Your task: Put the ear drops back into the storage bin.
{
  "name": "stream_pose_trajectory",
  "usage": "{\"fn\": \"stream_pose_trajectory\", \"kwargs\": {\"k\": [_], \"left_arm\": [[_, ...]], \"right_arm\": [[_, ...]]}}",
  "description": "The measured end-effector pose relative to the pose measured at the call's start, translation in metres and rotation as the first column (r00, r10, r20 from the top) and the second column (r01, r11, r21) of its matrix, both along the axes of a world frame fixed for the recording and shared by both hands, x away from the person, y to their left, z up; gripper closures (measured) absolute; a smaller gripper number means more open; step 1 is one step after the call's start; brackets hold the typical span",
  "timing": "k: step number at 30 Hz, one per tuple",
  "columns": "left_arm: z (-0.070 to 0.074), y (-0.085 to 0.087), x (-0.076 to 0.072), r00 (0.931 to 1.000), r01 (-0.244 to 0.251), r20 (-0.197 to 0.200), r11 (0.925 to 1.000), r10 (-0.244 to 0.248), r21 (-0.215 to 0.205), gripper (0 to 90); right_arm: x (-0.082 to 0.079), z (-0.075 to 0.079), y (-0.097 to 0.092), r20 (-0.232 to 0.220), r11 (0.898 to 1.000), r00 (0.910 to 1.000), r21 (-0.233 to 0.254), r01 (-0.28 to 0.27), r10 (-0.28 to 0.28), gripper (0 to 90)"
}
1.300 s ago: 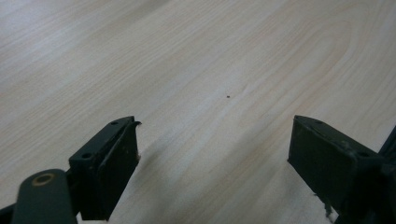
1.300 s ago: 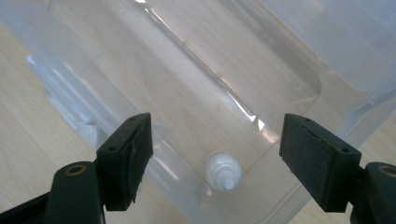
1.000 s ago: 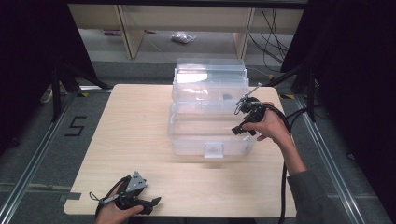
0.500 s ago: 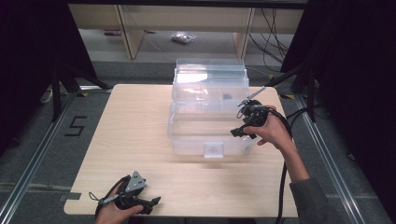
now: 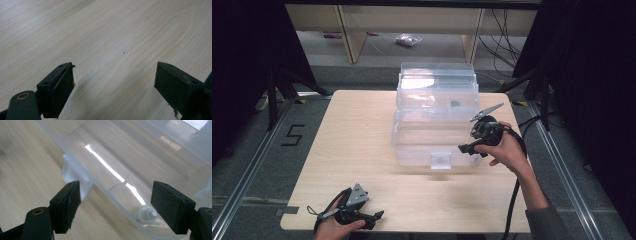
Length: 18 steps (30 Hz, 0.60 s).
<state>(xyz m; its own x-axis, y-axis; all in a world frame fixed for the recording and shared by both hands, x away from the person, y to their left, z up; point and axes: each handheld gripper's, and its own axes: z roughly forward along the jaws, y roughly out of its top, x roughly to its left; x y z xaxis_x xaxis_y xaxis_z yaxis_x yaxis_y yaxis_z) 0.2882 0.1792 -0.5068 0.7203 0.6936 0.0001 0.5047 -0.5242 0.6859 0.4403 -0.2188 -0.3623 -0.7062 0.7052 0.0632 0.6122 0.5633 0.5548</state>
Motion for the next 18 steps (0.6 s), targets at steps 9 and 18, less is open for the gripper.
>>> {"fn": "stream_pose_trajectory", "kwargs": {"k": [9,18], "left_arm": [[0.001,0.002,0.001,1.0000,0.005,0.006,0.9997,-0.005,0.022,15.3],[0.000,0.001,0.001,0.9999,-0.008,0.011,0.9999,0.008,0.007,15.3]], "right_arm": [[-0.019,-0.003,0.001,0.027,0.999,0.9996,0.039,-0.013,0.012,24.4],[-0.033,-0.014,0.000,0.040,0.998,0.9986,0.059,-0.038,0.036,23.1]]}}
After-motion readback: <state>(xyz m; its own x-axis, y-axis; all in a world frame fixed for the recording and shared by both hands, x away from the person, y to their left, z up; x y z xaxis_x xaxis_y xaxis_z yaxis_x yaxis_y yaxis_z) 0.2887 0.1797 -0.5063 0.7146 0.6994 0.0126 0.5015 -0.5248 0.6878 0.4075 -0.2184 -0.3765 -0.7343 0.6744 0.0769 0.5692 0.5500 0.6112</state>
